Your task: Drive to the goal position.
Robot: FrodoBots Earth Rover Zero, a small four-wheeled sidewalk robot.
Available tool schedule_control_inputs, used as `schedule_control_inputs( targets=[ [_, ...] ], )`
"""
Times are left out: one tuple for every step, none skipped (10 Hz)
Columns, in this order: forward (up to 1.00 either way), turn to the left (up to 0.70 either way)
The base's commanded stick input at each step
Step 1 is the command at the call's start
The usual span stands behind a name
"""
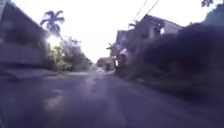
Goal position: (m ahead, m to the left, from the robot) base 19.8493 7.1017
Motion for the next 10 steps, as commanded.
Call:
schedule_control_inputs(
  targets=[
    [0.70,0.00],
    [0.70,0.00],
    [0.70,0.00],
    [0.70,0.00],
    [0.70,0.00],
    [0.70,0.00],
    [0.70,0.00],
    [0.70,0.00],
    [0.70,0.00],
    [0.70,0.00]
  ],
)
